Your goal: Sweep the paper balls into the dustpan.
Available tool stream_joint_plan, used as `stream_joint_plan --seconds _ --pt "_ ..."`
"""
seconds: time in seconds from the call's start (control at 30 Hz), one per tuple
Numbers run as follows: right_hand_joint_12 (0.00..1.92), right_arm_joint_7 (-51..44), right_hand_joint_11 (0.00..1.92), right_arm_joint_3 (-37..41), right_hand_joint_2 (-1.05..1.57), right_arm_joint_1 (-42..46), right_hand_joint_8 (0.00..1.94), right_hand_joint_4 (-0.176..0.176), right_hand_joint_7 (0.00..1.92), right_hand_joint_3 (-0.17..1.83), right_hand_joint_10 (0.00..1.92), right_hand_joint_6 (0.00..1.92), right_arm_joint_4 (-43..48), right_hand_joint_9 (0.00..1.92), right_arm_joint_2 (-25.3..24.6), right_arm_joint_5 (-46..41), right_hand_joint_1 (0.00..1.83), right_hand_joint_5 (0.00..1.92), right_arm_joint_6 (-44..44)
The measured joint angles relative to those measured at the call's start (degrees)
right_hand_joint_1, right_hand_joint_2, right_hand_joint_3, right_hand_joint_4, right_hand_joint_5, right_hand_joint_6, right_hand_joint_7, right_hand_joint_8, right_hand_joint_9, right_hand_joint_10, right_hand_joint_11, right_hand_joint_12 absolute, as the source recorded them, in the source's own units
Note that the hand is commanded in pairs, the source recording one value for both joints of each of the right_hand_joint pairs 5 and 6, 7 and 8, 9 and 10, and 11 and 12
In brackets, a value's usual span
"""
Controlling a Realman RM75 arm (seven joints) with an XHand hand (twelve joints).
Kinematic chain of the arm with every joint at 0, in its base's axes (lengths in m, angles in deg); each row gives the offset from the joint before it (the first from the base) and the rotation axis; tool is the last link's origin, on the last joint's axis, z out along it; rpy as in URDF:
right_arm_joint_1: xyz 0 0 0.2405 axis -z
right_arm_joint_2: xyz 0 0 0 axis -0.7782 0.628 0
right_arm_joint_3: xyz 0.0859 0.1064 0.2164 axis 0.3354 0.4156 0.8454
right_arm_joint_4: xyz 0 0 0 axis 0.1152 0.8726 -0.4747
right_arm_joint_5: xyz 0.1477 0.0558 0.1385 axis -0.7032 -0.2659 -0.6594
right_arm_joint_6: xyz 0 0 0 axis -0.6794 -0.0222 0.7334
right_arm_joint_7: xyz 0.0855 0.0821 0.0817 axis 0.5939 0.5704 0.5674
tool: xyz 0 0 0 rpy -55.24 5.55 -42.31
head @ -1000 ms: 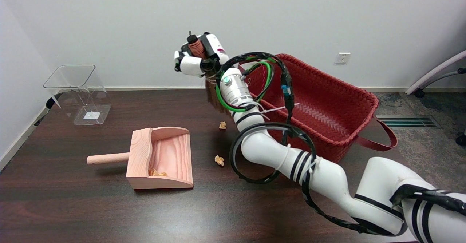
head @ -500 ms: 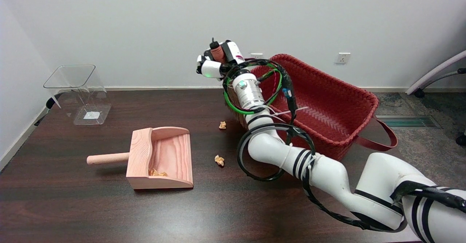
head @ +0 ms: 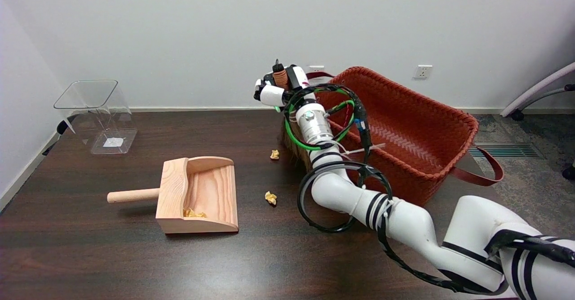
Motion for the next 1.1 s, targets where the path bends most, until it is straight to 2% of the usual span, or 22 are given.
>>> stream_joint_plan --seconds 0.63,1.1 --pt "1.92 1.1 1.92 -1.3 0.64 5.4 1.92 0.0 1.92 1.28 1.92 1.92 -10.5 1.92 -0.7 -11.3 1.08 1.92 2.6" --pt "1.92 1.1 1.92 -2.0 0.72 7.4 1.92 0.0 1.92 1.22 1.92 1.92 -15.0 1.92 -5.8 -15.4 1.05 1.92 3.4"
